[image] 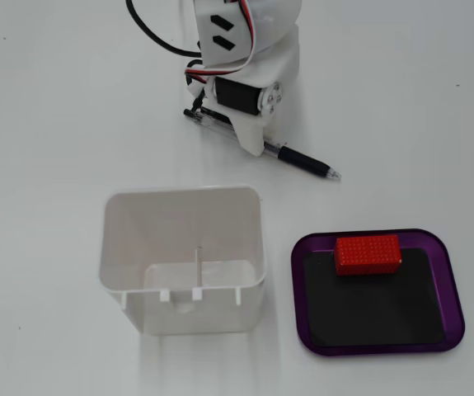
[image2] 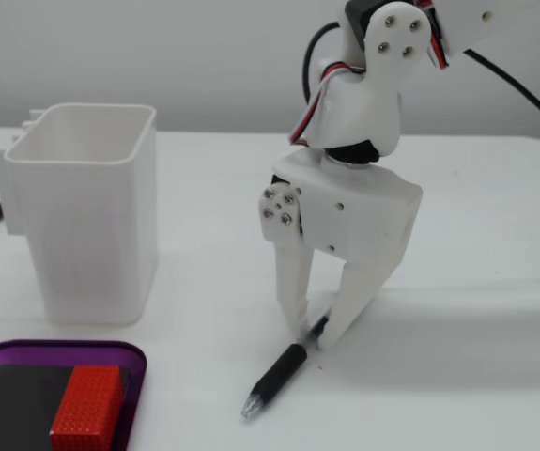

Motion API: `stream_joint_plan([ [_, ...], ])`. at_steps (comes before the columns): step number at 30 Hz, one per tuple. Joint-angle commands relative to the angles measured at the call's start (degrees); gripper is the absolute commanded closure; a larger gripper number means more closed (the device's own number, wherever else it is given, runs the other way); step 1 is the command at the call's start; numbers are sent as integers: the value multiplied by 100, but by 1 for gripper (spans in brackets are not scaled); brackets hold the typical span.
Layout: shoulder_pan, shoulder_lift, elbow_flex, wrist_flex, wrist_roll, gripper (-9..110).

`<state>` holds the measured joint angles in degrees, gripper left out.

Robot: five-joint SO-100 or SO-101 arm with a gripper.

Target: Pick up the pen and put it in the pen holder.

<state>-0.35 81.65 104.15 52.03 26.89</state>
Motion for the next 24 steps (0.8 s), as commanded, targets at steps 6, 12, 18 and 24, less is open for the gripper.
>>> stream_joint_plan([
  [6,-44,1529,-114,1037,-993,102],
  [12,281,3762,-105,1345,-2435,102],
  [18,1371,5133,-9,624,-4289,102],
  [24,1916,5353,598,-1573,-5810,102],
])
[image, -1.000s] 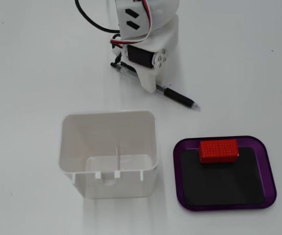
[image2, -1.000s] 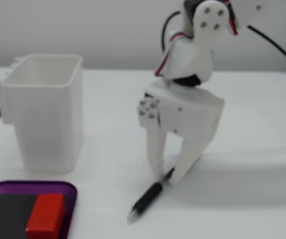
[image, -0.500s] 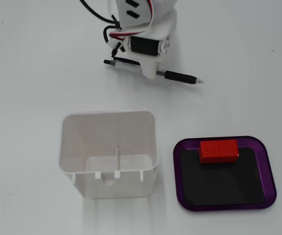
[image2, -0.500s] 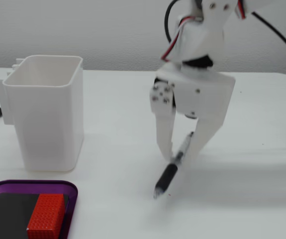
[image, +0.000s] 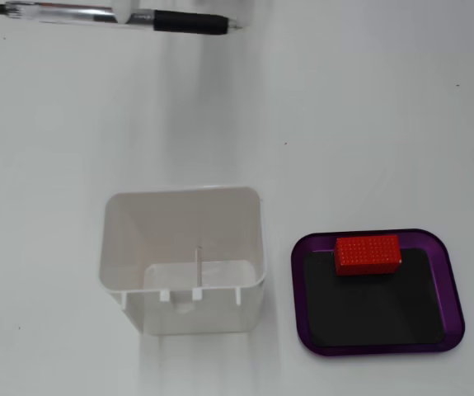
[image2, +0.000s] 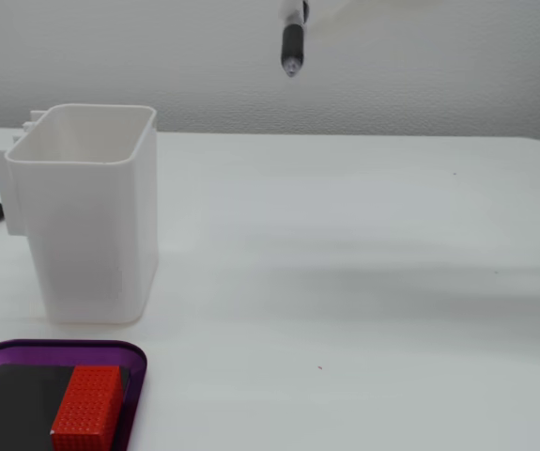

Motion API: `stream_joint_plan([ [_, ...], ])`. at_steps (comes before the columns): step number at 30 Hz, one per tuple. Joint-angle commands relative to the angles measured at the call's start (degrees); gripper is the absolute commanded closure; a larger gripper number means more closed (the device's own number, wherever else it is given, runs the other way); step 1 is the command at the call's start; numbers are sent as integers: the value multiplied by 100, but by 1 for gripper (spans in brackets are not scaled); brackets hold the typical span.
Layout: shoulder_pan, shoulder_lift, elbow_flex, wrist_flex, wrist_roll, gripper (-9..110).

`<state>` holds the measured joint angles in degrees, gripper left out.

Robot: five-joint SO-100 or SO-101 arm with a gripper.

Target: Pick up the pen and put it in the pen holder.

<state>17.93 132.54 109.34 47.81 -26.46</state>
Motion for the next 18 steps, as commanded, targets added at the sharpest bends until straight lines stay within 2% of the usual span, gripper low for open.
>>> stream_joint_plan([
  [1,97,264,220,-1626,-756,102],
  [6,0,193,1028,-4157,-2101,102],
  [9,-527,185,1591,-5370,-2698,102],
  [13,-1063,-26,1907,-6425,-3349,102],
  [18,-1433,-1362,1767,-7374,-4034,102],
])
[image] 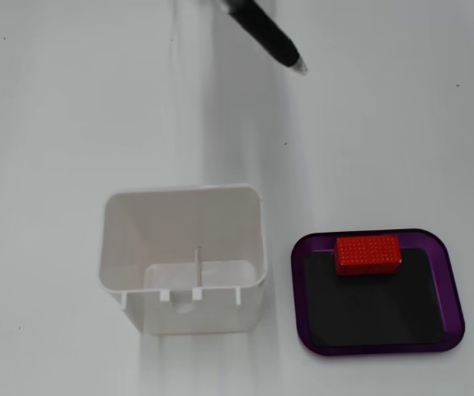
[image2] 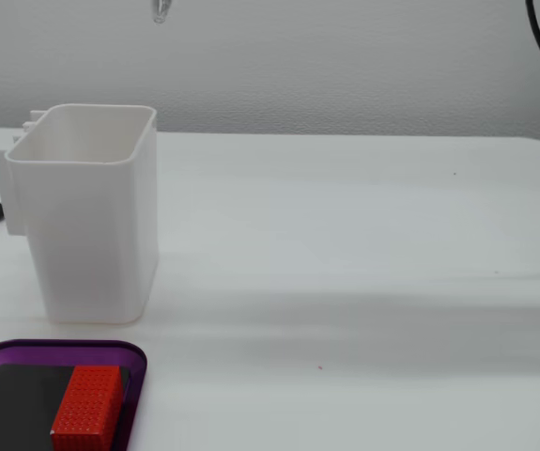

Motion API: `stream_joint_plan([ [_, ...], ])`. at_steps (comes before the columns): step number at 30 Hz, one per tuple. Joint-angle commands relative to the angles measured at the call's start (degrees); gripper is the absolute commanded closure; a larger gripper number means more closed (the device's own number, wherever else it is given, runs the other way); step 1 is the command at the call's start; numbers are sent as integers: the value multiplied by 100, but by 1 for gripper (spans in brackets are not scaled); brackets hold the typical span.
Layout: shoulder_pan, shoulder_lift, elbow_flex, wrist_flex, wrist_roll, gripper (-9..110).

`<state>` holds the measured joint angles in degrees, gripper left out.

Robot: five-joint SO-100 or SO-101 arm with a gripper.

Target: Pick up the pen and put it in the pen holder.

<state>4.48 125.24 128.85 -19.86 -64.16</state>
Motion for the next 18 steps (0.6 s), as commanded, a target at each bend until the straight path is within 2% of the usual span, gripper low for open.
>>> stream_joint_plan([
  [1,-88,-976,-290,-879,-396,102],
  [6,35,-2777,-1020,-1960,-870,102],
  [10,431,-3832,-1696,-2452,-853,102],
  [18,712,-4104,-2215,-2435,-756,102],
])
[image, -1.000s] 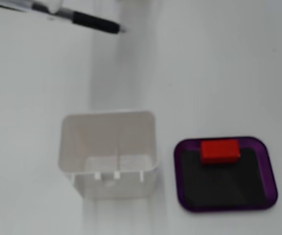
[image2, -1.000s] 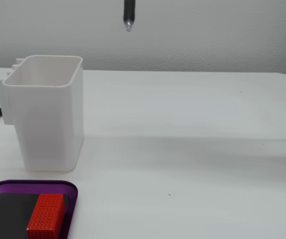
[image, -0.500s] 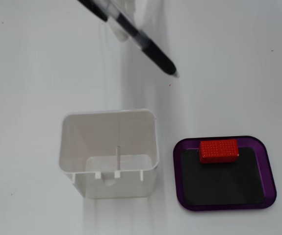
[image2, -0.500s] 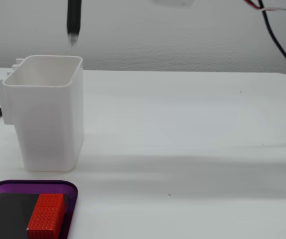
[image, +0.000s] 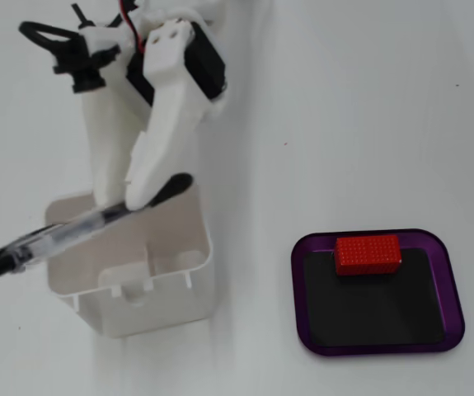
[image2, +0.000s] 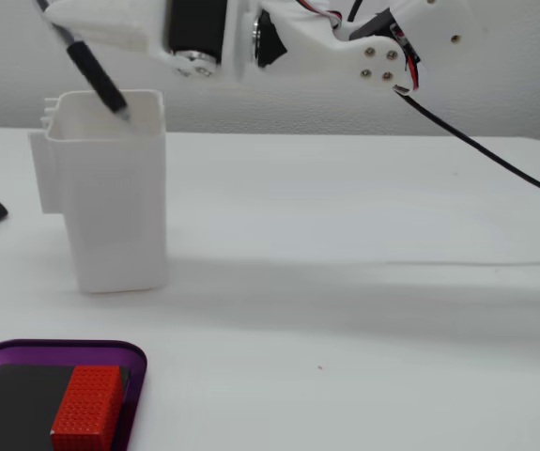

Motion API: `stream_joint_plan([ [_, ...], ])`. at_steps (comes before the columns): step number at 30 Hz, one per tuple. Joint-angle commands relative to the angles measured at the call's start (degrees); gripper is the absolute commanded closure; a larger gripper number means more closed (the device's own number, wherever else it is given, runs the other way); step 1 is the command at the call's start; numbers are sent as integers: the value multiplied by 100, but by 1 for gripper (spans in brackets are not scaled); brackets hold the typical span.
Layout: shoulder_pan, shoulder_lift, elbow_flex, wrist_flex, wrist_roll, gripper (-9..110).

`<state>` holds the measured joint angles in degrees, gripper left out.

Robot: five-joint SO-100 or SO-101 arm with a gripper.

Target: Pick up the pen and put it in the pen holder.

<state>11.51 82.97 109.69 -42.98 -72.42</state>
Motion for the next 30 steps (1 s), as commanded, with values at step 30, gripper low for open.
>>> stream_joint_plan([
  [30,712,-844,-1160,-1380,765,102],
])
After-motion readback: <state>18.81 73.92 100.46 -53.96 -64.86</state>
